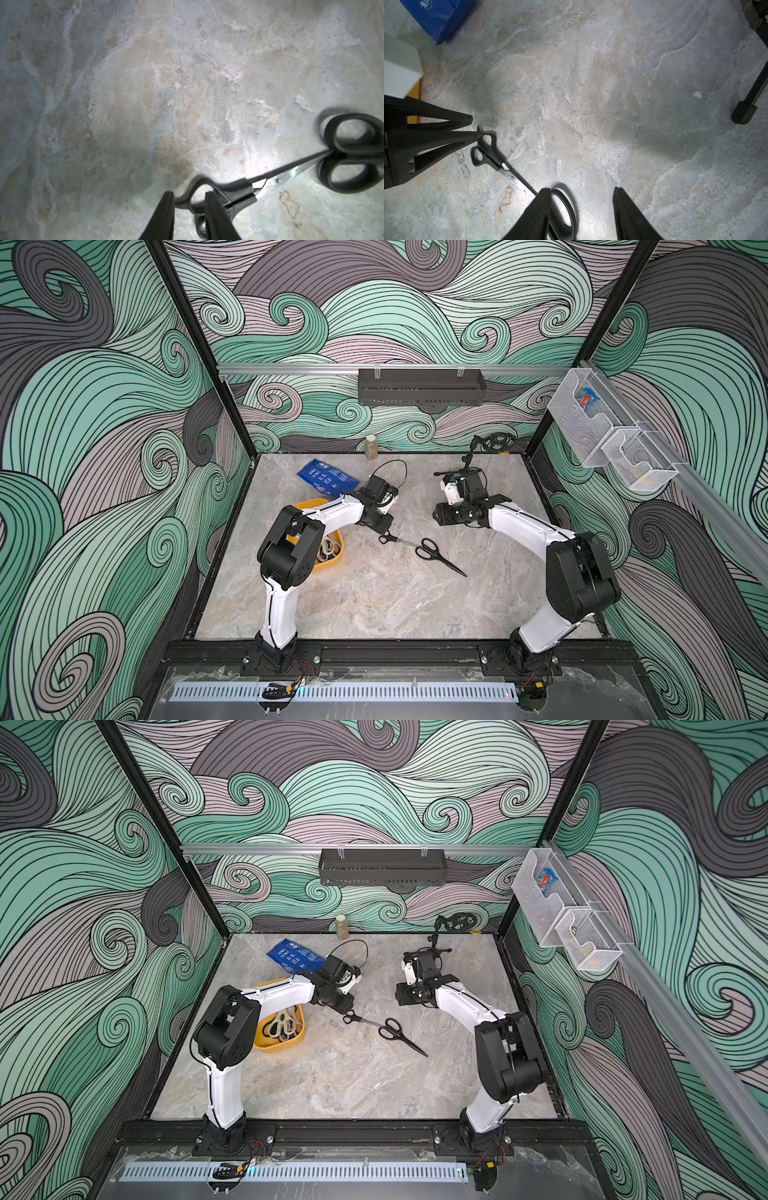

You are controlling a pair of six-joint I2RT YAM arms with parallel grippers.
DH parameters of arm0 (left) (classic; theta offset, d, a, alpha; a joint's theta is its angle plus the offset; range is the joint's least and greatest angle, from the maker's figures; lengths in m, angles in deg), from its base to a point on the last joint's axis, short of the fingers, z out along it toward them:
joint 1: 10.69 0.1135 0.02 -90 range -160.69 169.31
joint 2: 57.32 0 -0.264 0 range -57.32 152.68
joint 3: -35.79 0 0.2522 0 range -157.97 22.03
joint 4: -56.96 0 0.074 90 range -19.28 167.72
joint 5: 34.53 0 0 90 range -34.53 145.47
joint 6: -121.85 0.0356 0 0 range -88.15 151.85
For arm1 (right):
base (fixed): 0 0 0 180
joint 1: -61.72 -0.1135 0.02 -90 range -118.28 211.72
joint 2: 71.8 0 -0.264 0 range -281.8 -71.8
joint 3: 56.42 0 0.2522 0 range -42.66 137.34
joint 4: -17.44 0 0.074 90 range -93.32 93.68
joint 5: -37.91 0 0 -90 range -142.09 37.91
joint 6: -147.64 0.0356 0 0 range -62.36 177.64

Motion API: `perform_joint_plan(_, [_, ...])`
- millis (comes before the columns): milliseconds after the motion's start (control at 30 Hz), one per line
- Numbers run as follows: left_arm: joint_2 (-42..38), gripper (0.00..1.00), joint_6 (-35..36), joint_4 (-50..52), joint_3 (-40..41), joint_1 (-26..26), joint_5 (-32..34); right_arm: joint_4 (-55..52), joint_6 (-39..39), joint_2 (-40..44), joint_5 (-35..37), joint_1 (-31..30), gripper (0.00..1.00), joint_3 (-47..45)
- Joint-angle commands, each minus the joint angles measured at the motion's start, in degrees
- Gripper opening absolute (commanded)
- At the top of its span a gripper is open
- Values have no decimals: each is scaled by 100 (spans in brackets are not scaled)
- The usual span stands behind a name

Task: Put the scissors into the storage box
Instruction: Pick up the scissors from the center of the board.

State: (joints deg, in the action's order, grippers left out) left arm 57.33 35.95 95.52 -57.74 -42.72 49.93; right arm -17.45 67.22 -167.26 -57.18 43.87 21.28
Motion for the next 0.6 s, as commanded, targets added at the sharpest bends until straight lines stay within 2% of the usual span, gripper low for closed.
perform_joint_plan(0, [5, 29, 153, -37, 79, -24, 161, 65, -9, 28, -107, 72, 53, -27])
perform_joint_plan(567, [233, 29, 232, -71, 163, -117, 168, 94, -11, -16, -138, 181, 53, -40])
